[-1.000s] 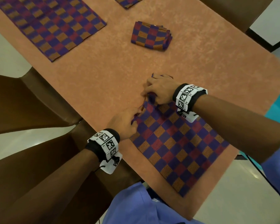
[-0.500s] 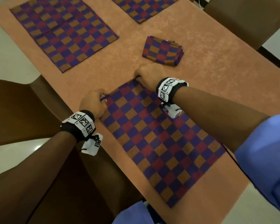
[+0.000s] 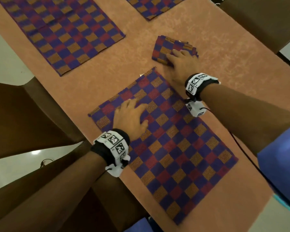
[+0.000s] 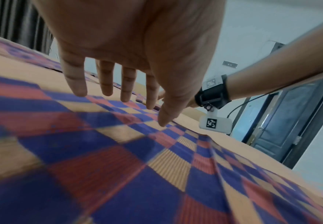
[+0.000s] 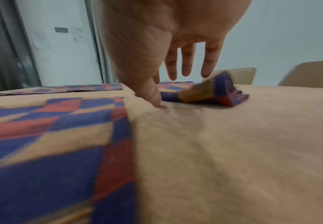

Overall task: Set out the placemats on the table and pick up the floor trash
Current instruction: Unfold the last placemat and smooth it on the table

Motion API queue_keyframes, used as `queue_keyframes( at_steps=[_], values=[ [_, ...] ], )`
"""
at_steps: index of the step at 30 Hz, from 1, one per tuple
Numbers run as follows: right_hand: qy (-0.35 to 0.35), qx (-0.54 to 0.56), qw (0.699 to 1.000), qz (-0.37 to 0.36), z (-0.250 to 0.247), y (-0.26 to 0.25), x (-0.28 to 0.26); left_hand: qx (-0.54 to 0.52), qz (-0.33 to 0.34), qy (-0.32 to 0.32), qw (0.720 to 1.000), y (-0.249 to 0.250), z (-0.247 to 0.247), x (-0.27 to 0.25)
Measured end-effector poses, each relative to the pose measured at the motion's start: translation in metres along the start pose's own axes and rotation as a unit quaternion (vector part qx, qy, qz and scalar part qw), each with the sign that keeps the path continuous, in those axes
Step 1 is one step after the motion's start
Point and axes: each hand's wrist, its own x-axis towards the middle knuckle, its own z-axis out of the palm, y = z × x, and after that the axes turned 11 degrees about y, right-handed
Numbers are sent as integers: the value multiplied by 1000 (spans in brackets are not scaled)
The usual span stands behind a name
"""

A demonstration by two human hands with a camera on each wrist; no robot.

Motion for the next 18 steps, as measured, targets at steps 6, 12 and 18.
queue_keyframes(
  at_steps=[6,12,18],
  values=[
    [-19,33,999,38,-14,34,1,17,3,-19,1000,5,12,-5],
    [19,87,994,65,-69,44,-62,-122,19,22,992,13,-2,4],
    [-36,195,976,88,-114,42,-153,-292,3,51,955,67,-23,-1]
  ],
)
